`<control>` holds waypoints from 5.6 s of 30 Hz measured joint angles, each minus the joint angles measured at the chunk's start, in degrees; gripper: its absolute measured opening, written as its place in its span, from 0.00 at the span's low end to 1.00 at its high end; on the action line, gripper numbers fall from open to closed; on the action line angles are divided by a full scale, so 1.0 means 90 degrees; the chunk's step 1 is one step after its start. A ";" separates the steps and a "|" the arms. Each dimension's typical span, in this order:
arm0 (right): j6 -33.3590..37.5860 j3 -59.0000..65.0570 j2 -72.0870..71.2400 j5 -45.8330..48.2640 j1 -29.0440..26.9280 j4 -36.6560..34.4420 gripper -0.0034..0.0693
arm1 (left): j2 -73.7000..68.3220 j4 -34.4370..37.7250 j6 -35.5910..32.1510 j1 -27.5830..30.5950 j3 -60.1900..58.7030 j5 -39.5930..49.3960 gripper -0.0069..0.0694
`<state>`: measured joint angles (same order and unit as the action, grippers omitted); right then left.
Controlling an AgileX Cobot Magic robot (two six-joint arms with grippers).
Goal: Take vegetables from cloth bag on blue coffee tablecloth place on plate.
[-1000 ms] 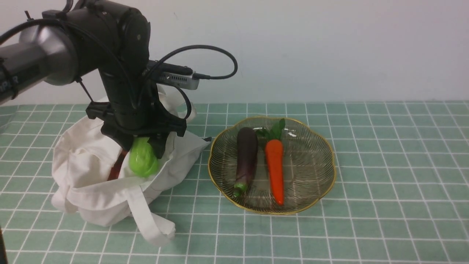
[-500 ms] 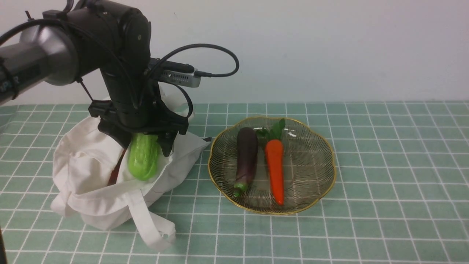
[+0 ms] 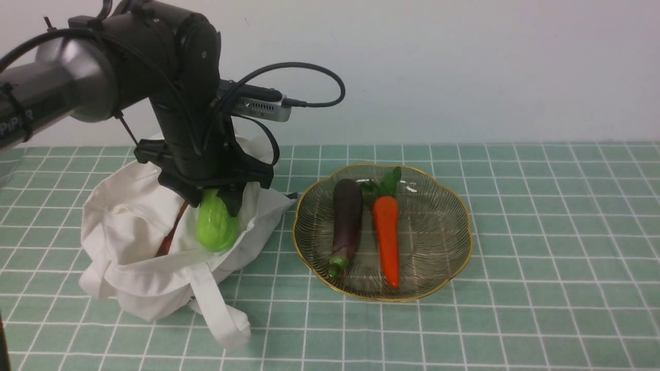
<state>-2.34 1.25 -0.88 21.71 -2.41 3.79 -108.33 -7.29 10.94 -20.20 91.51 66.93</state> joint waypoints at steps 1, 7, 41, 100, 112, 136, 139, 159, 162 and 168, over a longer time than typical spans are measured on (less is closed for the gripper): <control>0.0000 0.0000 0.0000 0.0000 0.0000 0.0000 0.03 | -0.0023 -0.0056 0.0000 0.0000 0.0000 0.0000 0.56; 0.0000 0.0000 0.0000 0.0000 0.0000 0.0000 0.03 | -0.0008 -0.0026 -0.0008 0.0000 0.0104 0.0187 0.56; 0.0000 0.0000 0.0000 0.0000 0.0000 0.0000 0.03 | 0.0192 0.0774 -0.0624 0.0062 -0.0436 0.0382 0.56; 0.0000 0.0000 0.0000 0.0000 0.0000 0.0000 0.03 | -0.1966 0.4304 -0.2999 -0.1501 0.1628 -0.1483 0.56; 0.0000 0.0000 0.0000 0.0000 0.0000 0.0000 0.03 | -0.2064 0.3574 -0.2343 -0.1501 0.1726 -0.1265 0.90; 0.0000 0.0000 0.0000 0.0000 0.0000 0.0000 0.03 | 0.3714 0.0250 -0.0708 -0.1501 0.0773 0.0463 0.08; 0.0000 0.0000 0.0000 0.0000 0.0000 0.0000 0.03 | 0.4783 0.0270 -0.0633 -0.1501 -0.0436 0.0037 0.08; 0.0000 0.0000 0.0000 0.0000 0.0000 0.0000 0.03 | 0.9593 0.0447 -0.0001 -0.1501 -0.6452 -0.3920 0.08; 0.0000 0.0000 0.0000 0.0000 0.0000 0.0000 0.03 | 0.9704 0.0436 -0.0001 -0.1501 -0.6606 -0.3802 0.08; 0.0000 0.0000 0.0000 0.0000 0.0000 0.0000 0.03 | 0.9732 0.0110 -0.0001 -0.1501 -0.6612 -0.3769 0.08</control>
<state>-2.34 1.25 -0.88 21.71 -2.41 3.79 -20.74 -6.30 10.93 -33.71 32.01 33.01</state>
